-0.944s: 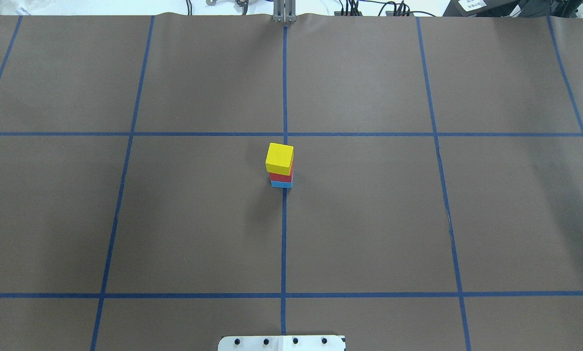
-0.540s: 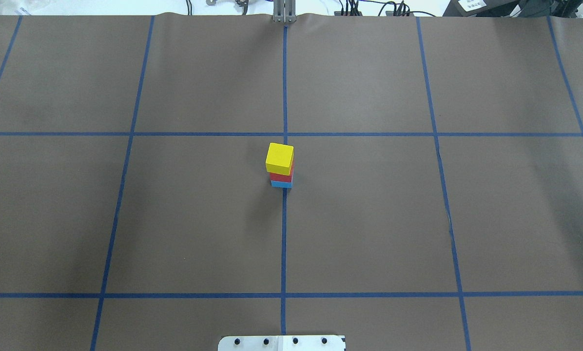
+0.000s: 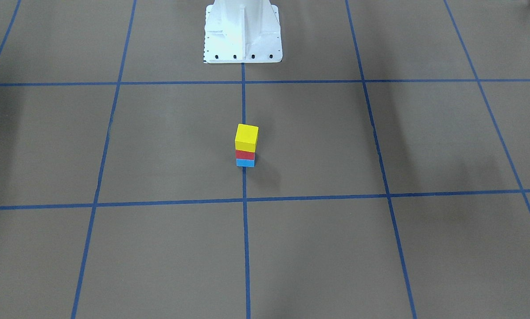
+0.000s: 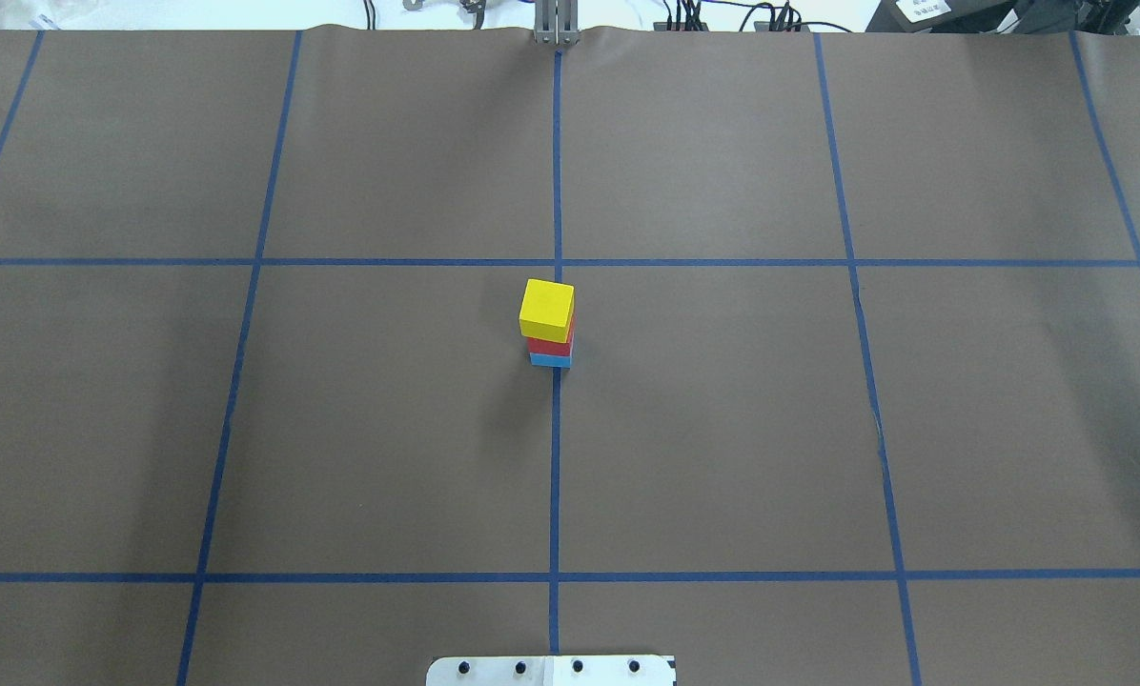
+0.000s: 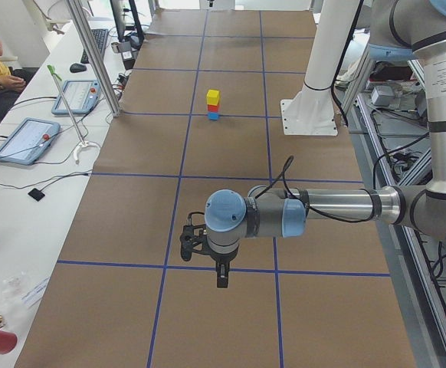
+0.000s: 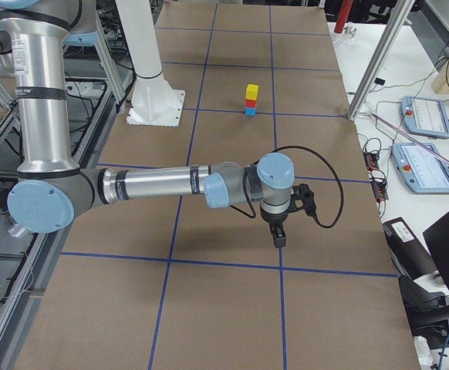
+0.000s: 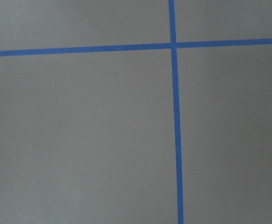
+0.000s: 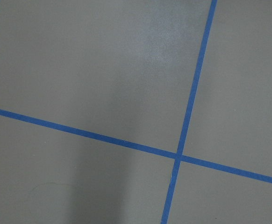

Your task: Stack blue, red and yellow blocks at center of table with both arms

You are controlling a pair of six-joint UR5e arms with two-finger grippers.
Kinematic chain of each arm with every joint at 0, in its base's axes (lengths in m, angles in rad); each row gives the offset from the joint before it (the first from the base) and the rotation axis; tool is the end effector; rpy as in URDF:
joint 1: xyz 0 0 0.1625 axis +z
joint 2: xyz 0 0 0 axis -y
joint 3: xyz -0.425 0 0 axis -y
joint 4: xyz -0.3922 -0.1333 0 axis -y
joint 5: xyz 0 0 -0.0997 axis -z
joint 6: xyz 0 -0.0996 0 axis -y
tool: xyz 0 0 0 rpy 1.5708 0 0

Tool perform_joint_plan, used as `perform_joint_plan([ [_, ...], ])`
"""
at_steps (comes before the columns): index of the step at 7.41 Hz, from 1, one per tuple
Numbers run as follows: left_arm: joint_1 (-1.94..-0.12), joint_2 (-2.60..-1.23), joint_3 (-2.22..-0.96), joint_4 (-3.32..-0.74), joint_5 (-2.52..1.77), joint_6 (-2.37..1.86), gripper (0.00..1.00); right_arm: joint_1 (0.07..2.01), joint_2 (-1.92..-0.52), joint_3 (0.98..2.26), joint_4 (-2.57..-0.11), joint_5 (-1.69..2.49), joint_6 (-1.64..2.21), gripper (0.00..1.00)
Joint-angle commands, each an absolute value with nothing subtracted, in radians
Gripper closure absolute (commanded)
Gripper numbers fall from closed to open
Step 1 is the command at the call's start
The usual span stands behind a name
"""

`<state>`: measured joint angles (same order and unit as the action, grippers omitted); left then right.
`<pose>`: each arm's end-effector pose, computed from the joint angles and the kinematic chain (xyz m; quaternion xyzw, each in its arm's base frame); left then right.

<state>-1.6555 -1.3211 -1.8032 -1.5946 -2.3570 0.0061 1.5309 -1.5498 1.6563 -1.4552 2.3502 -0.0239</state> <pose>-0.0954 -0.3806 0.6508 0.0204 0.3825 -0.0350 0.9231 0.0428 -0.5139 0.5929 0.0995 -0.3784 -0.0714 0.9175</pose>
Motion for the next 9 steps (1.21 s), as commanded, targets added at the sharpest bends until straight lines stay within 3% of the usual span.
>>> perform_joint_plan([
  [1,-1.651,-1.299,-1.772,-1.652,-2.349,-0.063,0.00,1.542,-1.566,1.658,-1.477,2.355,-0.025,0.00],
  [9,-1.647,-1.312,-1.835,-1.663,-2.349,-0.052,0.00,1.585,-1.703,1.779,-1.542,2.252,-0.037,0.00],
])
